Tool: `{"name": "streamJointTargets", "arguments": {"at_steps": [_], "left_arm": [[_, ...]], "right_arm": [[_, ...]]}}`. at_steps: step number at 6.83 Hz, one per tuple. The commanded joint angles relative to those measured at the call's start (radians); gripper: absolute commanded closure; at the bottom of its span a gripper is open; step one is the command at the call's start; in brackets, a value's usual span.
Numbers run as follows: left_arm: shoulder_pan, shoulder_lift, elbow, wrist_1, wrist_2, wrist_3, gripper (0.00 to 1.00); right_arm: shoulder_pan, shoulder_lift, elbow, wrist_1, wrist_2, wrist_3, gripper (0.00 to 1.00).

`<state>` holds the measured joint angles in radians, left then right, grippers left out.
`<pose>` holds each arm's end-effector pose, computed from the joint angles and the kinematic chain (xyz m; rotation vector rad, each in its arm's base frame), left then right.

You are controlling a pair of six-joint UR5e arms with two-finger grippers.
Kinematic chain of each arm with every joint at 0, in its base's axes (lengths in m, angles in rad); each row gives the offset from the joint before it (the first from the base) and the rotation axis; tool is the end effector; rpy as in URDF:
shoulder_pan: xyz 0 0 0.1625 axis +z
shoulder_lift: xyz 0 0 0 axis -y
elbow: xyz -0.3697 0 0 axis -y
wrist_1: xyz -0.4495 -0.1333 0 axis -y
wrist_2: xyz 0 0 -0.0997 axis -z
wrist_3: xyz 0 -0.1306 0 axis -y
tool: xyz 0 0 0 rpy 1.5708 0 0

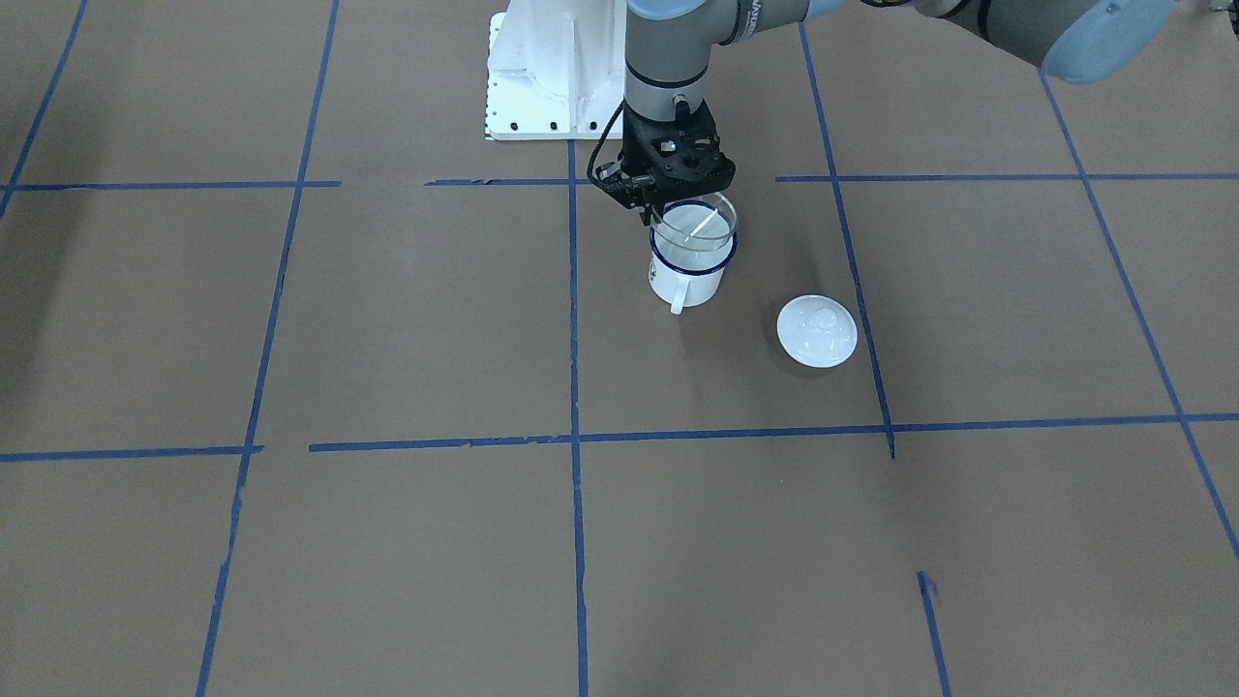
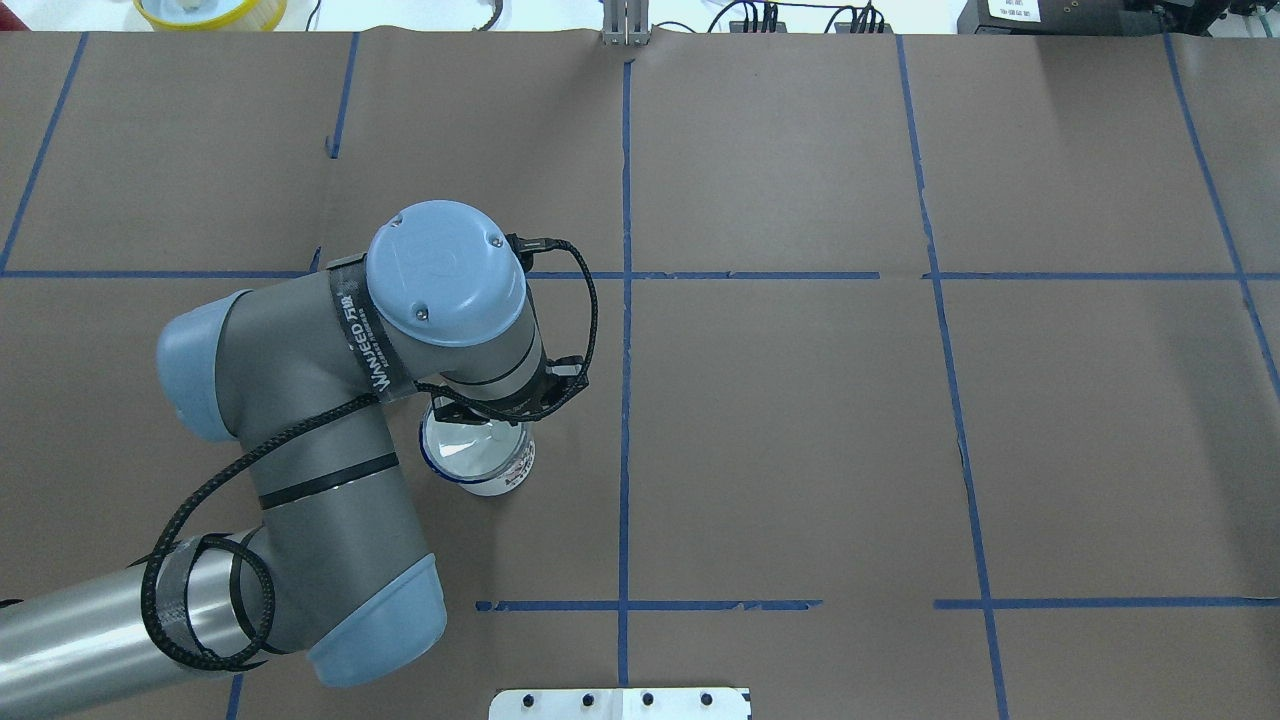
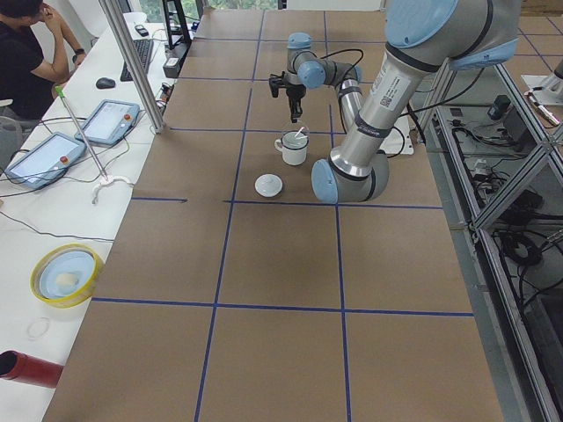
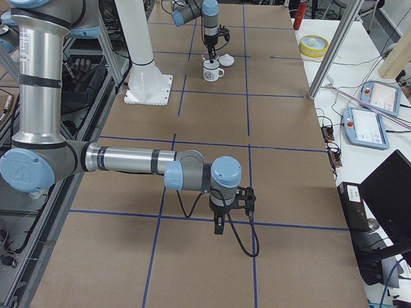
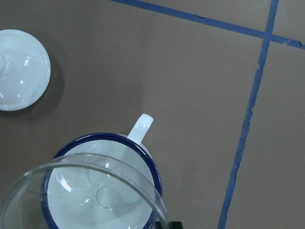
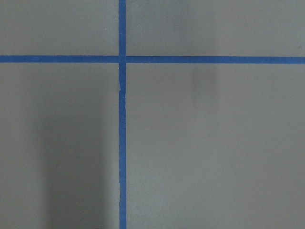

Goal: Place funnel on cup
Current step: 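Lower the funnel into the mug and open the left gripper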

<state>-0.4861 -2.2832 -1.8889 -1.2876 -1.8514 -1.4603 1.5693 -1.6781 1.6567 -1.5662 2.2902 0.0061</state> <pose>0.5128 -0.3808 0.0811 -0.0375 0.7899 -0.2511 0.0465 -0.5079 0.6396 -0.0188 -0.7193 0.0104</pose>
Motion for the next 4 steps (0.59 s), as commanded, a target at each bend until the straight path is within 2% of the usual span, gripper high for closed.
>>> {"name": "streamJointTargets", "arguments": {"at_steps": [1, 3, 4], "left_arm": [[0.000, 0.007, 0.002, -0.006, 0.068, 0.001, 0.00], [-0.008, 0.037, -0.025, -0.051, 0.100, 0.001, 0.00], [-0.019, 0.100, -0.068, -0.129, 0.104, 0.001, 0.00]], "right_arm": [[0.000, 0.000, 0.000, 0.000, 0.000, 0.000, 0.00], [0.000, 0.000, 0.000, 0.000, 0.000, 0.000, 0.00], [0.000, 0.000, 0.000, 0.000, 0.000, 0.000, 0.00]]}}
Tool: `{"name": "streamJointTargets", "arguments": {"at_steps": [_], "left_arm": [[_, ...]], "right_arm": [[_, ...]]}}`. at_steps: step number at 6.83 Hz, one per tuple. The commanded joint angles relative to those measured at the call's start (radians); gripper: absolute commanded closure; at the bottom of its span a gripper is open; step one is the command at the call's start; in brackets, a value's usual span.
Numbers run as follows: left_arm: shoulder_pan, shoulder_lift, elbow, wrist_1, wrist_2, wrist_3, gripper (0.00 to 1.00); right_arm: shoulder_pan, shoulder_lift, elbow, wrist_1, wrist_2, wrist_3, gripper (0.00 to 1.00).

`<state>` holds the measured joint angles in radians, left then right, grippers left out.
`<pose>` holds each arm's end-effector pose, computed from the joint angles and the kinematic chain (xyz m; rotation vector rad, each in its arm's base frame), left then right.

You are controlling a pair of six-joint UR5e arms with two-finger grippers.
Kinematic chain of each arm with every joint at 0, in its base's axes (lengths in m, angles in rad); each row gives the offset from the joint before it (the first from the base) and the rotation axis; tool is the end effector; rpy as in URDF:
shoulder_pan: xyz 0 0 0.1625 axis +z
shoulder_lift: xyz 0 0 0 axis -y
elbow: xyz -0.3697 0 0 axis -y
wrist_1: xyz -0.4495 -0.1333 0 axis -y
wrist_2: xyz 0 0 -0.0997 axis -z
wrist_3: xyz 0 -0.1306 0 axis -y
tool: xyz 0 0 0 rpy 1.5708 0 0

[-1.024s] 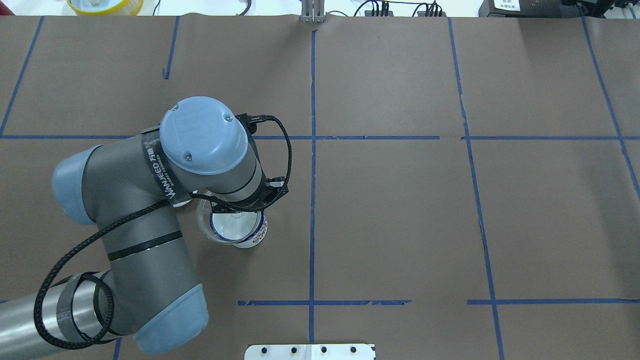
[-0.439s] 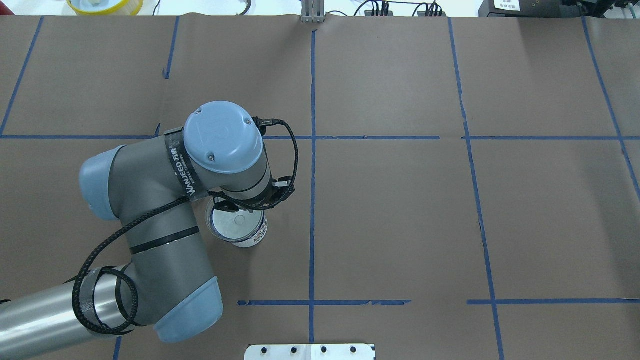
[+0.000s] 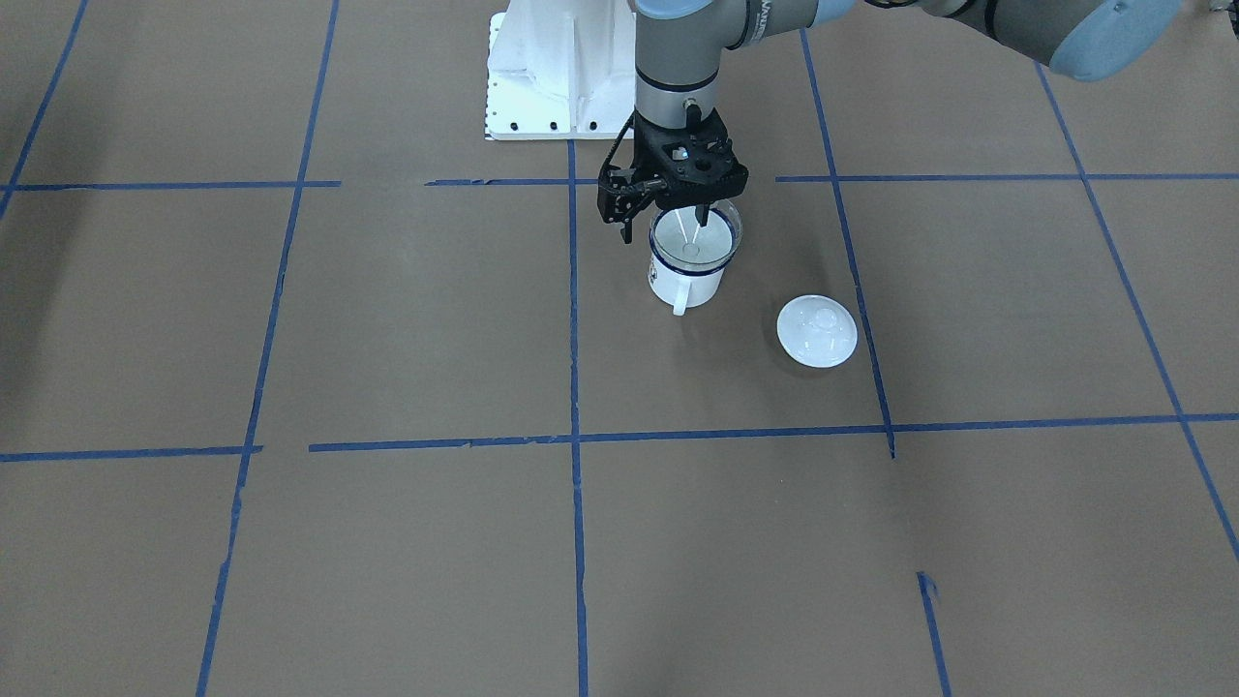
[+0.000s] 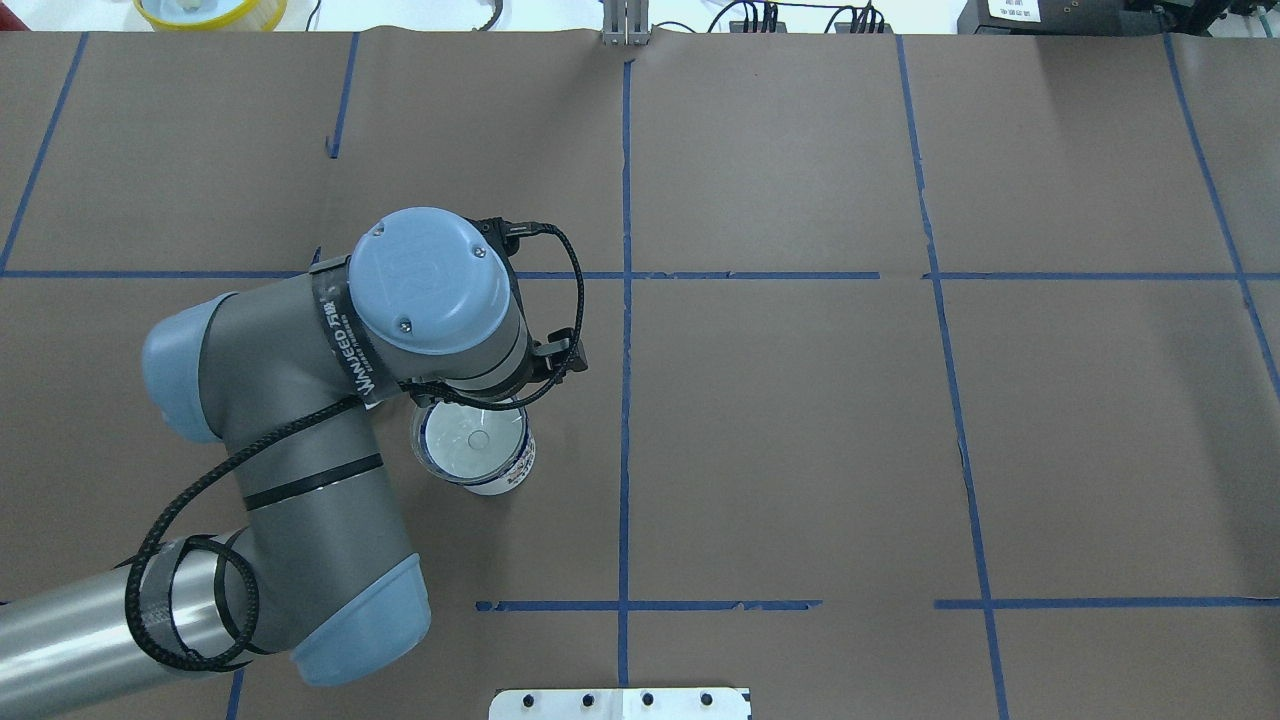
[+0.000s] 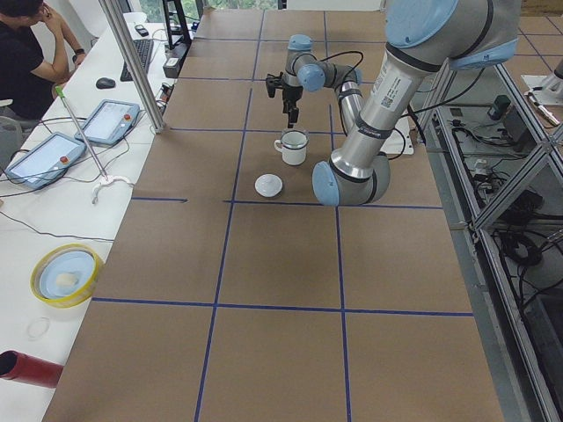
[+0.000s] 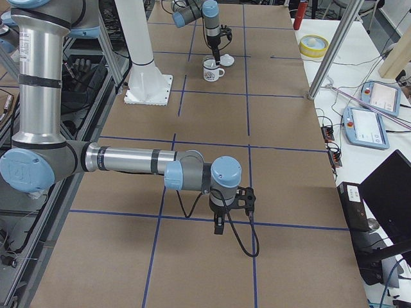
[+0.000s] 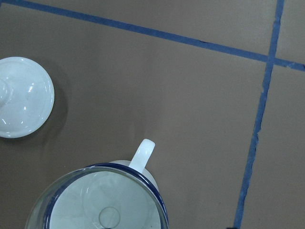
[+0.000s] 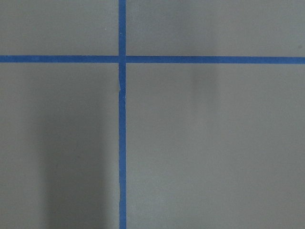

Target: Place funnel on cup

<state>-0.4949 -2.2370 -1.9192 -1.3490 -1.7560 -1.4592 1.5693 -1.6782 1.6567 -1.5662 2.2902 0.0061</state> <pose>0.5001 -0.3940 0.0905 0.0689 0.8096 -0.2887 0.0465 -0.5079 0.6396 -0.0189 -0.7193 0.0105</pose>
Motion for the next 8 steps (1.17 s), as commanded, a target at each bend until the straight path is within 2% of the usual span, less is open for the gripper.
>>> {"name": "streamJointTargets", "arguments": {"at_steps": [1, 2, 3, 4, 6, 7, 8], "left_arm": [[-0.074, 0.086, -0.034, -0.153, 0.016, 0.069, 0.00], [-0.144, 0.112, -0.032, -0.179, 0.007, 0.230, 0.00], [-0.233, 0.140, -0.032, -0.180, -0.057, 0.305, 0.00], [-0.335, 0.189, -0.030, -0.182, -0.173, 0.468, 0.00], [-0.579, 0.323, -0.021, -0.182, -0.316, 0.807, 0.00], [-0.688, 0.392, 0.024, -0.188, -0.411, 1.034, 0.00], [-0.785, 0.442, 0.075, -0.191, -0.446, 1.160, 0.00]], "right_arm": [[0.000, 0.000, 0.000, 0.000, 0.000, 0.000, 0.00], [0.000, 0.000, 0.000, 0.000, 0.000, 0.000, 0.00], [0.000, 0.000, 0.000, 0.000, 0.000, 0.000, 0.00], [0.000, 0.000, 0.000, 0.000, 0.000, 0.000, 0.00], [0.000, 0.000, 0.000, 0.000, 0.000, 0.000, 0.00], [0.000, 0.000, 0.000, 0.000, 0.000, 0.000, 0.00], [0.000, 0.000, 0.000, 0.000, 0.000, 0.000, 0.00]]}}
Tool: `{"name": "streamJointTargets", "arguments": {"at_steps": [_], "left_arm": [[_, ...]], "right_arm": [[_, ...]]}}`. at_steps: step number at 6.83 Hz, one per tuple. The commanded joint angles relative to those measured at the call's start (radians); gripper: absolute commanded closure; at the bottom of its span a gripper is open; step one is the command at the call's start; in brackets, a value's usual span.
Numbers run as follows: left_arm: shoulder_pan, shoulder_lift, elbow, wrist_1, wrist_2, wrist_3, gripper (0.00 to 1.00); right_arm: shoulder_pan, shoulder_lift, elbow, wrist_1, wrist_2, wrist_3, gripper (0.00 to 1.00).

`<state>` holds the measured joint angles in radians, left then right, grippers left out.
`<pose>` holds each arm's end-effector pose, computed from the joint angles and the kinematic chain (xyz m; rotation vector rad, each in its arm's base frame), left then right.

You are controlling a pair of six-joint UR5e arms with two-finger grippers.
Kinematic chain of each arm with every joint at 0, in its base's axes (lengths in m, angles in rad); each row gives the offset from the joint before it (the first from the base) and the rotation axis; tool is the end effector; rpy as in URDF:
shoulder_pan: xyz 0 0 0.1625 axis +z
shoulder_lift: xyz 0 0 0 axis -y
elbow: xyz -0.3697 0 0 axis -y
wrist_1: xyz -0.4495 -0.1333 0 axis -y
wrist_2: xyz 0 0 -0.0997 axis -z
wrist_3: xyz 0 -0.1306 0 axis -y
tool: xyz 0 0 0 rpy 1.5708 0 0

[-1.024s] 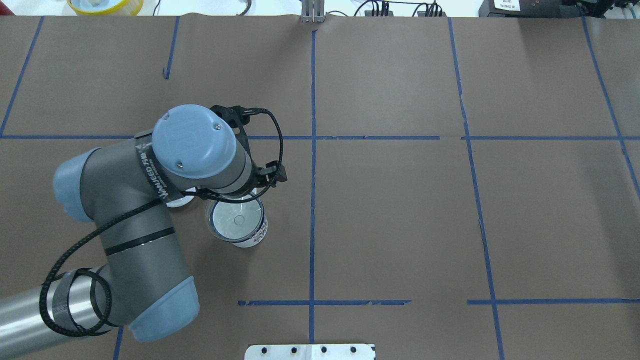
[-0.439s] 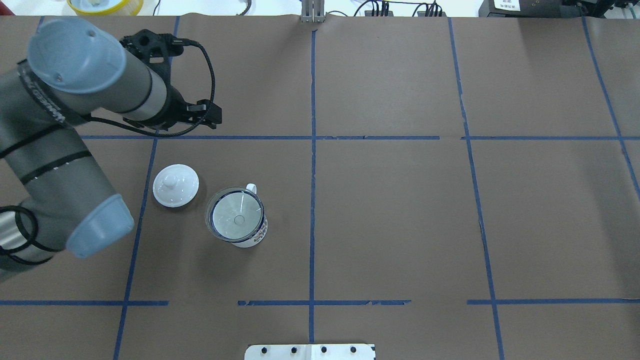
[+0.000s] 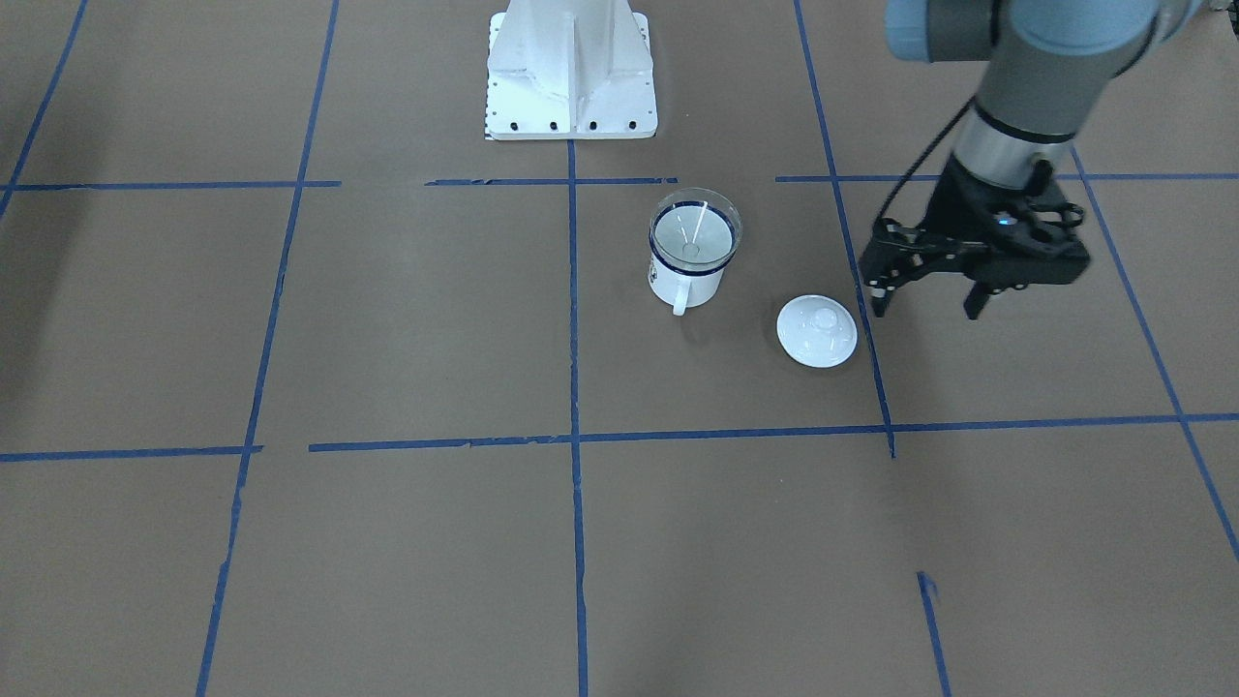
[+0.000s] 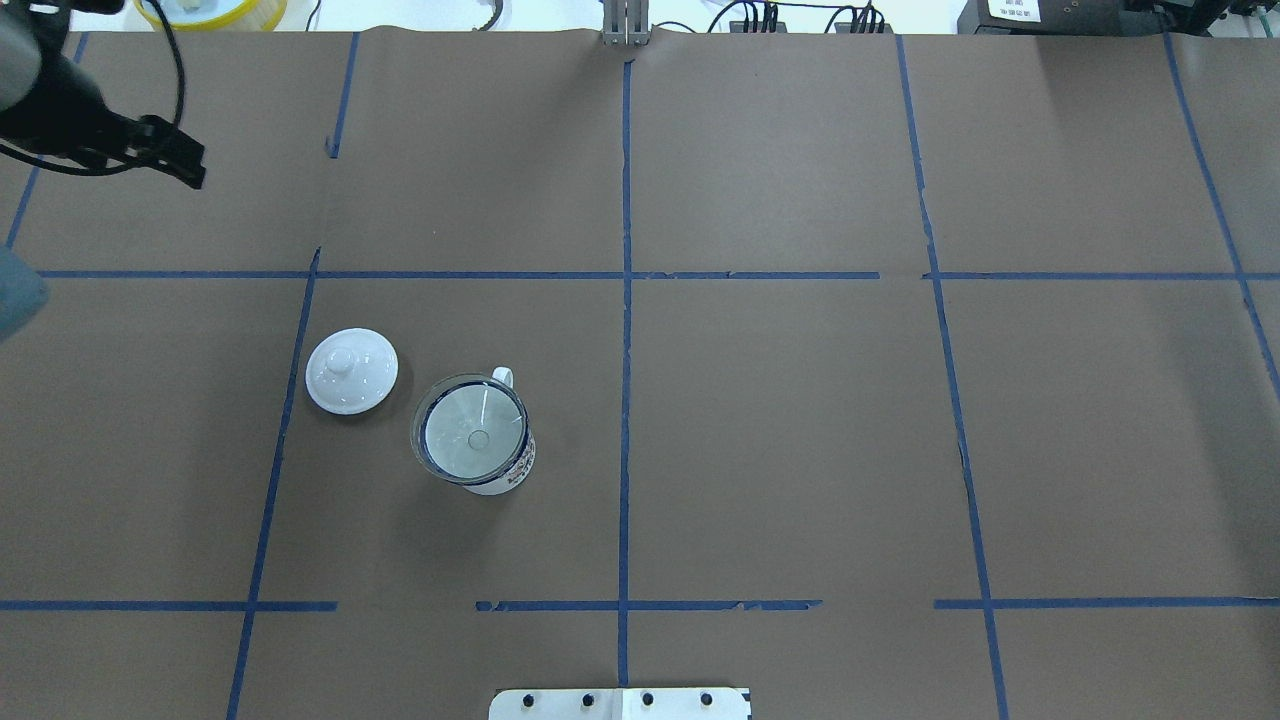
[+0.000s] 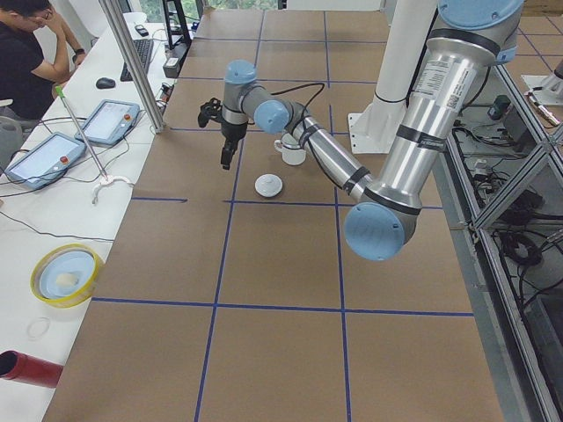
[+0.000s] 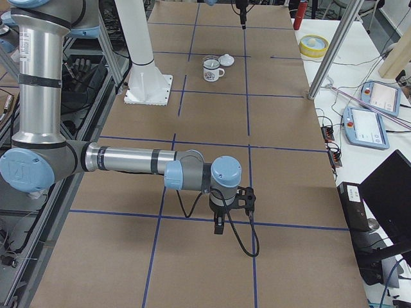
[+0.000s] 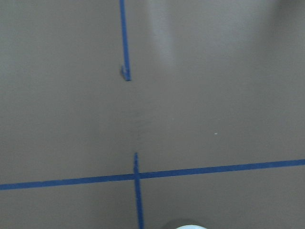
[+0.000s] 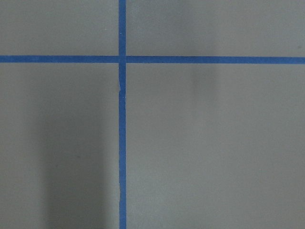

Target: Place funnel on cup

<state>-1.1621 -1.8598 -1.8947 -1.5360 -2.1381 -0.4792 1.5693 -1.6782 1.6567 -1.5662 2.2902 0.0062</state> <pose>0.1872 -0.5910 0.2961 0.2709 0.7388 0.0971 0.0465 -0.5079 0.6396 -0.0189 -0.7193 0.0106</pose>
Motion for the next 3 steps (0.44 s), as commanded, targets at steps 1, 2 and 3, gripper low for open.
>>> {"name": "streamJointTargets", "arguments": {"at_steps": [1, 2, 3], "left_arm": [[-0.205, 0.138, 0.069, -0.006, -0.080, 0.311, 0.00], [-0.259, 0.201, 0.098, -0.007, -0.150, 0.379, 0.00], [-0.322, 0.270, 0.111, -0.010, -0.158, 0.455, 0.00]], "right_arm": [[0.000, 0.000, 0.000, 0.000, 0.000, 0.000, 0.00], [0.000, 0.000, 0.000, 0.000, 0.000, 0.000, 0.00], [0.000, 0.000, 0.000, 0.000, 0.000, 0.000, 0.00]]}}
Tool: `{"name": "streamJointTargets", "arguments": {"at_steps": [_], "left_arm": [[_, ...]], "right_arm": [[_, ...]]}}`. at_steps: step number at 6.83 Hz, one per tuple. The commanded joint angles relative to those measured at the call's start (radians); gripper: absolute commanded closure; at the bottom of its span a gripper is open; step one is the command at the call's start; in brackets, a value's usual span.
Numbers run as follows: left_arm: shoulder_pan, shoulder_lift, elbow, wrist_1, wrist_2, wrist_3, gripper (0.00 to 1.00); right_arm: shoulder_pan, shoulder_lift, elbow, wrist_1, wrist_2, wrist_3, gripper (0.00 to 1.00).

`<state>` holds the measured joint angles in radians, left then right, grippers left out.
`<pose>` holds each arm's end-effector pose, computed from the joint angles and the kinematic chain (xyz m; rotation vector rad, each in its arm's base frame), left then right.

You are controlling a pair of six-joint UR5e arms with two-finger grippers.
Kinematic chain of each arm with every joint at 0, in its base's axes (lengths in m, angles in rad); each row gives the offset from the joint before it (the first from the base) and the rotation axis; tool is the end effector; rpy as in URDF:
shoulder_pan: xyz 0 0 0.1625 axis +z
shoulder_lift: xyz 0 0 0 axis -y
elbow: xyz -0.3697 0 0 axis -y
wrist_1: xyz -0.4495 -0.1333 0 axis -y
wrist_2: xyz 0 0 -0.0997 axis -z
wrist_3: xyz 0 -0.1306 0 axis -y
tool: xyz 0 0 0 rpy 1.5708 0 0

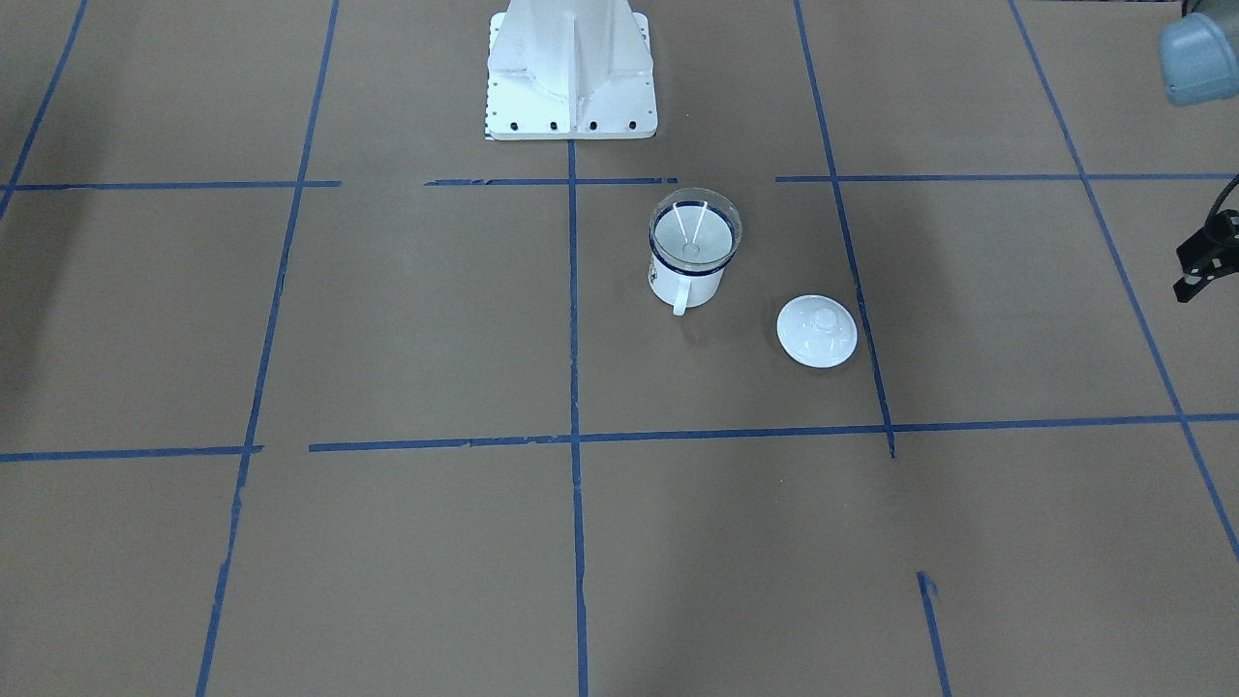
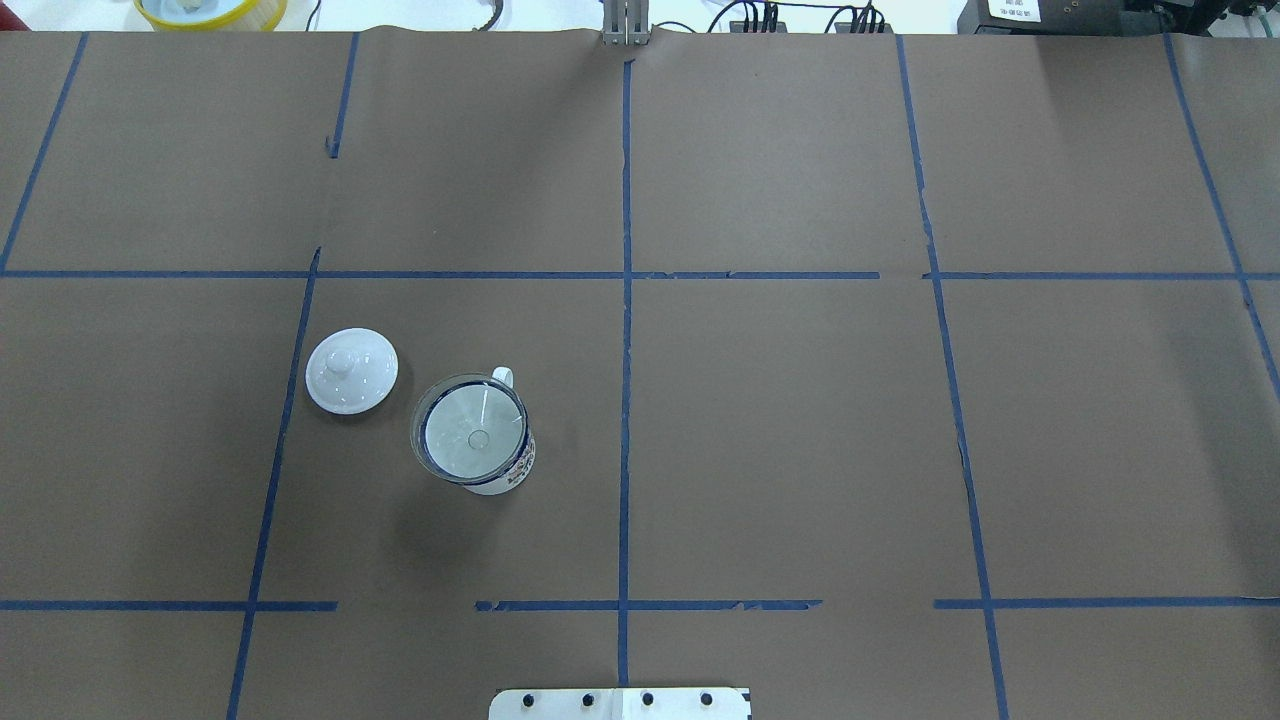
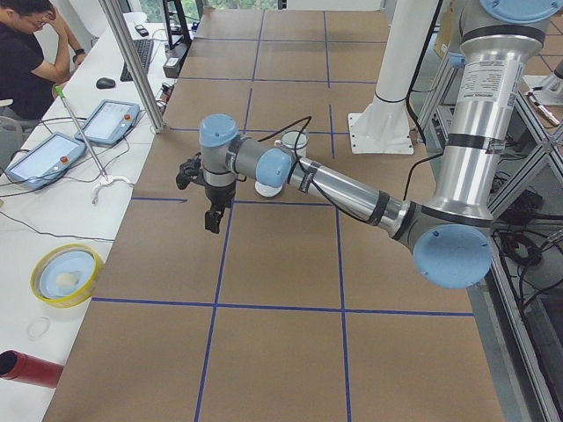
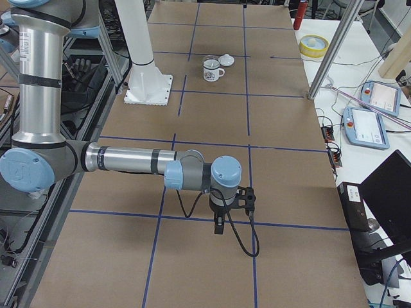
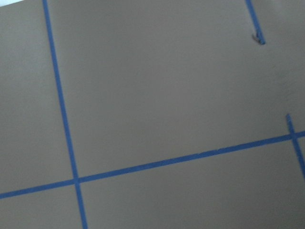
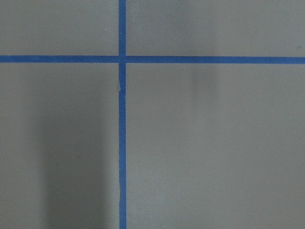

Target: Place funnel on cup

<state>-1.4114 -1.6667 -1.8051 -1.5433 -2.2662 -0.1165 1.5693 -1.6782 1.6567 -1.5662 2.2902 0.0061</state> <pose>0.0440 -0.5861 0.4507 0.1928 0.7237 0.1461 0.0465 -0.5079 0.6396 -0.0189 -0.7193 0.0105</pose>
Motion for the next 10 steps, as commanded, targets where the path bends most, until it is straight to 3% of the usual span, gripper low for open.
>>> {"name": "streamJointTargets", "arguments": {"at_steps": [1, 3, 10], "left_arm": [[-0.114, 0.111, 0.080, -0.003, -0.030, 0.188, 0.00], [-0.153, 0.122, 0.150, -0.030, -0.059, 0.201, 0.00], [-0.156, 0.136, 0.155, -0.024, -0.079, 0.195, 0.00]], "right_arm": [[0.000, 0.000, 0.000, 0.000, 0.000, 0.000, 0.00], [0.000, 0.000, 0.000, 0.000, 0.000, 0.000, 0.00], [0.000, 0.000, 0.000, 0.000, 0.000, 0.000, 0.00]]}}
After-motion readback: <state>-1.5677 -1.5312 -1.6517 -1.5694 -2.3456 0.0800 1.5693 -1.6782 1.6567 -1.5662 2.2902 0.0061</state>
